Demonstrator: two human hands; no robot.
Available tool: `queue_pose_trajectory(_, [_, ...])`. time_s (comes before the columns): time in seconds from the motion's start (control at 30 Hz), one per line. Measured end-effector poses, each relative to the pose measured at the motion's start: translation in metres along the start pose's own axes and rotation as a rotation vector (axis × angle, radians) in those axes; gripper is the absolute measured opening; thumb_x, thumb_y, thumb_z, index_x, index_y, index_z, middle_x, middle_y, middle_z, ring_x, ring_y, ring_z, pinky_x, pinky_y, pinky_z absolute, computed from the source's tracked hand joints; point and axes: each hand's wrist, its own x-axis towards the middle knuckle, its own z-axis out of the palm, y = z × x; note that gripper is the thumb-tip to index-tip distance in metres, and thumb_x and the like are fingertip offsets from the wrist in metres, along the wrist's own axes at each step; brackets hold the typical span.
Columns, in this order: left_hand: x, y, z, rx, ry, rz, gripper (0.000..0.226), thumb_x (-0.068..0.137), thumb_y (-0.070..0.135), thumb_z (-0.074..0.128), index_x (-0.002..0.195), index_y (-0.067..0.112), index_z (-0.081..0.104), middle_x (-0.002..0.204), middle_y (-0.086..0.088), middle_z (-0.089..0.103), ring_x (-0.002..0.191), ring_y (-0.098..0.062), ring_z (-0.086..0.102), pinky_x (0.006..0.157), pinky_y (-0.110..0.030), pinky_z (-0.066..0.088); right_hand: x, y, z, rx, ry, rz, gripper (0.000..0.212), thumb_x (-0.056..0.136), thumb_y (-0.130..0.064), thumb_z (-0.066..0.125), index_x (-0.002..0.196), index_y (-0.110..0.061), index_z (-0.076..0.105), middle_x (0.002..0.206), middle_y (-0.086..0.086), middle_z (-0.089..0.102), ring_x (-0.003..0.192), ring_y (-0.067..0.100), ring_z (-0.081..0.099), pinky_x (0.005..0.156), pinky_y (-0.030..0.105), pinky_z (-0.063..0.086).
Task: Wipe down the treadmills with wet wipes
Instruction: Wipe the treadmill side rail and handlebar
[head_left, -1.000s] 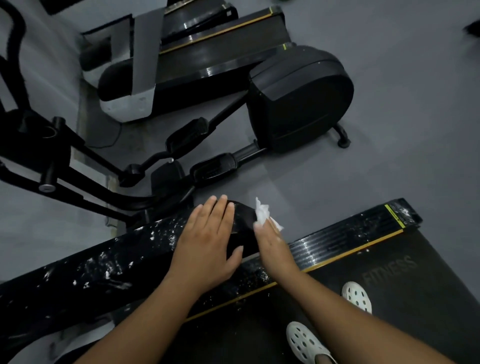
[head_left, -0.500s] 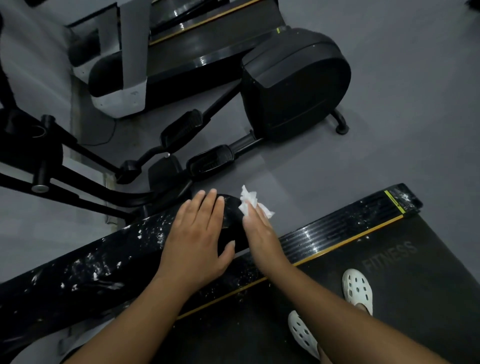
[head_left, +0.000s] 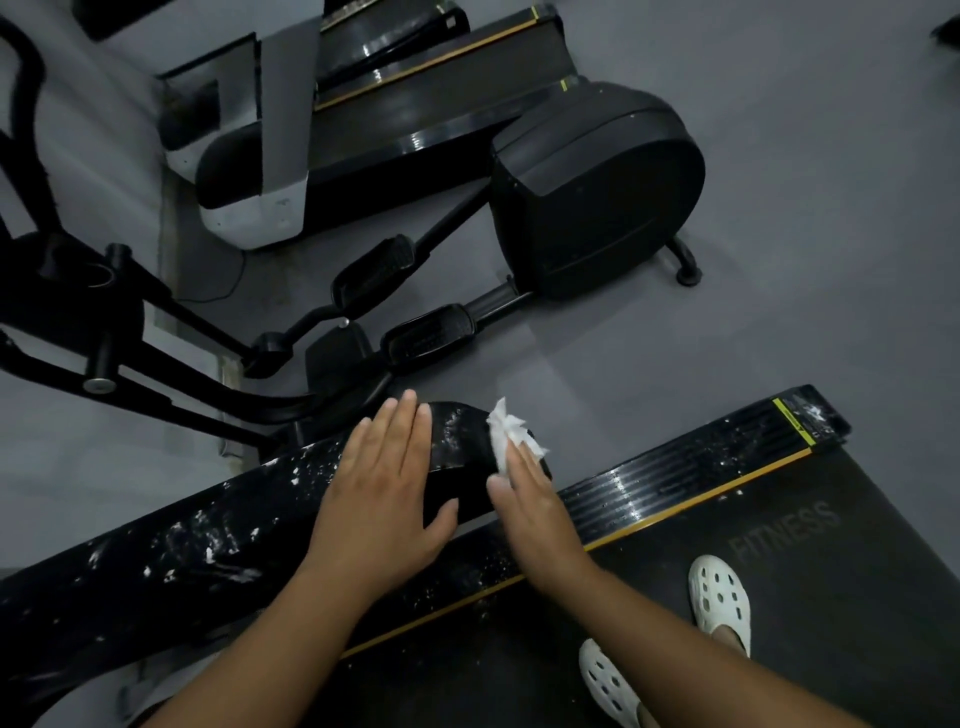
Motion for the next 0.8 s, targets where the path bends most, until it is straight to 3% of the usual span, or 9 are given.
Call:
queue_pose_trajectory(0.1, [-0.002, 0.003, 0.002, -0.041, 0.004, -0.02, 0.097, 0.086, 0.063, 0.043, 0.159, 0.004, 0.019, 0.168, -0.014, 0.012, 0.156, -0.026, 0.009, 0.126, -0.046, 0.014, 0.034, -0.021, 0.0, 0.002, 0.06, 0.084, 0.082, 0.09, -0.075, 0.018, 0.16, -0.031, 0.022, 0.166, -0.008, 0.022, 0.152, 0.009, 0.015, 0.124, 0.044, 0.02])
queue_pose_trajectory(0.27, [-0.002, 0.002, 0.005, -0.076, 0.021, -0.015, 0.095, 0.09, 0.064, 0.043, 0.16, 0.007, 0.015, 0.169, -0.012, 0.009, 0.157, -0.024, 0.005, 0.126, -0.044, 0.009, -0.011, -0.044, 0.005, -0.079, -0.079, -0.154, 0.07, 0.092, -0.073, 0.018, 0.154, -0.045, 0.005, 0.16, -0.029, -0.006, 0.149, -0.009, -0.01, 0.121, 0.02, -0.001])
queue_pose_trajectory(0.4, [-0.005, -0.004, 0.003, -0.047, -0.003, -0.023, 0.098, 0.087, 0.064, 0.039, 0.161, 0.005, 0.012, 0.169, -0.013, 0.005, 0.157, -0.024, 0.004, 0.126, -0.046, 0.016, 0.011, -0.015, -0.001, -0.095, -0.013, 0.0, 0.085, 0.089, -0.08, 0.018, 0.161, -0.035, 0.01, 0.168, -0.015, 0.008, 0.153, 0.002, 0.004, 0.125, 0.043, 0.018])
queue_pose_trajectory(0.47, [-0.009, -0.009, 0.003, -0.058, -0.004, -0.066, 0.1, 0.086, 0.063, 0.043, 0.161, 0.006, 0.01, 0.169, -0.013, 0.004, 0.156, -0.024, 0.004, 0.126, -0.044, 0.014, 0.031, -0.036, 0.004, -0.071, 0.01, 0.036, 0.088, 0.087, -0.081, 0.018, 0.161, -0.032, 0.015, 0.167, -0.01, 0.015, 0.153, 0.007, 0.01, 0.123, 0.046, 0.021])
queue_pose_trajectory(0.6, [-0.012, -0.008, 0.007, -0.118, 0.018, -0.079, 0.098, 0.087, 0.063, 0.046, 0.16, 0.007, 0.013, 0.169, -0.012, 0.007, 0.156, -0.022, 0.006, 0.127, -0.043, 0.01, -0.002, -0.057, 0.01, -0.201, -0.056, -0.186, 0.089, 0.088, -0.083, 0.015, 0.161, -0.034, 0.003, 0.166, -0.019, -0.007, 0.151, -0.001, -0.013, 0.122, 0.026, -0.001])
queue_pose_trajectory(0.67, [-0.011, -0.008, 0.008, -0.117, 0.012, -0.081, 0.099, 0.087, 0.065, 0.043, 0.16, 0.007, 0.012, 0.169, -0.012, 0.007, 0.157, -0.023, 0.005, 0.127, -0.043, 0.009, -0.016, -0.038, 0.001, -0.286, -0.108, -0.227, 0.088, 0.085, -0.087, 0.012, 0.158, -0.04, -0.004, 0.158, -0.031, -0.017, 0.148, -0.006, -0.018, 0.12, 0.021, -0.003])
queue_pose_trajectory(0.73, [-0.01, -0.008, 0.007, -0.115, 0.003, -0.076, 0.101, 0.086, 0.067, 0.042, 0.161, 0.007, 0.008, 0.169, -0.011, 0.004, 0.157, -0.023, 0.002, 0.127, -0.043, 0.007, -0.001, -0.031, -0.004, -0.257, -0.08, -0.173, 0.089, 0.086, -0.086, 0.018, 0.16, -0.04, 0.001, 0.162, -0.028, -0.008, 0.151, -0.003, -0.008, 0.125, 0.031, 0.01])
queue_pose_trajectory(0.8, [-0.011, -0.01, 0.005, -0.118, -0.006, -0.07, 0.101, 0.085, 0.067, 0.035, 0.161, 0.009, 0.0, 0.169, -0.01, -0.005, 0.156, -0.022, -0.006, 0.127, -0.042, 0.002, 0.021, -0.046, 0.001, -0.171, -0.005, -0.059, 0.087, 0.088, -0.079, 0.024, 0.161, -0.034, 0.009, 0.168, -0.014, 0.007, 0.153, 0.004, 0.003, 0.125, 0.042, 0.018])
